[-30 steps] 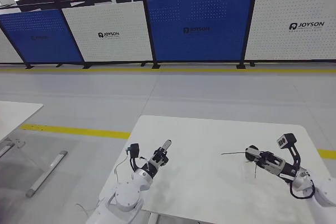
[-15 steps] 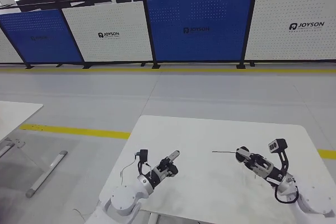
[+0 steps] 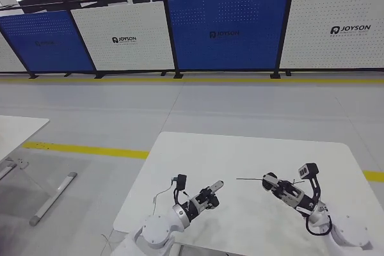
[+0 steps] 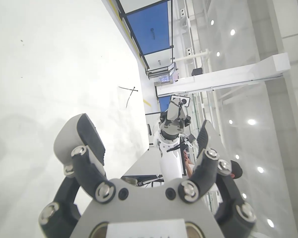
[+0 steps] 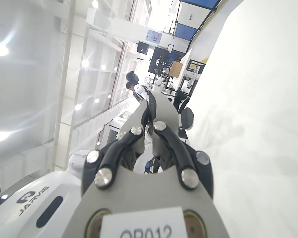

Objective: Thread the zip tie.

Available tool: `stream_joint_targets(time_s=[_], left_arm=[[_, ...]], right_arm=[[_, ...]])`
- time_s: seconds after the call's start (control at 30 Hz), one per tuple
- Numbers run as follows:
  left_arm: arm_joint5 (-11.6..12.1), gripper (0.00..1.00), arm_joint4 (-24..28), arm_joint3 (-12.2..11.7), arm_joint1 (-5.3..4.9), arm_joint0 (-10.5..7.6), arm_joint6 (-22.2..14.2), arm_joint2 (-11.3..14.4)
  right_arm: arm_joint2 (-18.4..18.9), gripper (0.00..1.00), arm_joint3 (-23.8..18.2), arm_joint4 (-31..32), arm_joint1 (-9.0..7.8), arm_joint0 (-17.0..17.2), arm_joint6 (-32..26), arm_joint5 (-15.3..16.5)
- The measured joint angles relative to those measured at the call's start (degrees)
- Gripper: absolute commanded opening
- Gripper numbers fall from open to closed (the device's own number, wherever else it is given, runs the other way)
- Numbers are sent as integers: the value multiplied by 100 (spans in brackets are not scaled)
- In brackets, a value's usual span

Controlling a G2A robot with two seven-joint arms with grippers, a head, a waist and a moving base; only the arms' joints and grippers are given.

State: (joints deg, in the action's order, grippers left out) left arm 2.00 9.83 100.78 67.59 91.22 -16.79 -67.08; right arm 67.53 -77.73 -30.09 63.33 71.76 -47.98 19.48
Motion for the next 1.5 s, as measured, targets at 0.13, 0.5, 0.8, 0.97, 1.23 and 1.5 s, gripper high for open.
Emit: stream_joint_targets(time_s=[0.13,0.5,0.8,0.97,1.23,1.5], left_arm=[[21,100,50,-7,-5,-11,-202,57],[205,100,394,-358,165,-594,-196,876],[197,100,376,-362,166,-589,-197,880],[377,100,765,-389,252,-734,242,990],[172,100,866,-609,361,-1091,704,1237],[342,100,744,-730,375,-1139,970,1179]], right_arm=[[-65,0,-61,109,15,29,128,-33],[-657,0,-113,770,245,-28,1270,1],[-660,0,-106,769,246,-30,1266,0],[-660,0,-106,769,247,-30,1266,0],[-660,0,-106,769,247,-30,1266,0],[-645,0,-177,862,241,35,1115,-92]])
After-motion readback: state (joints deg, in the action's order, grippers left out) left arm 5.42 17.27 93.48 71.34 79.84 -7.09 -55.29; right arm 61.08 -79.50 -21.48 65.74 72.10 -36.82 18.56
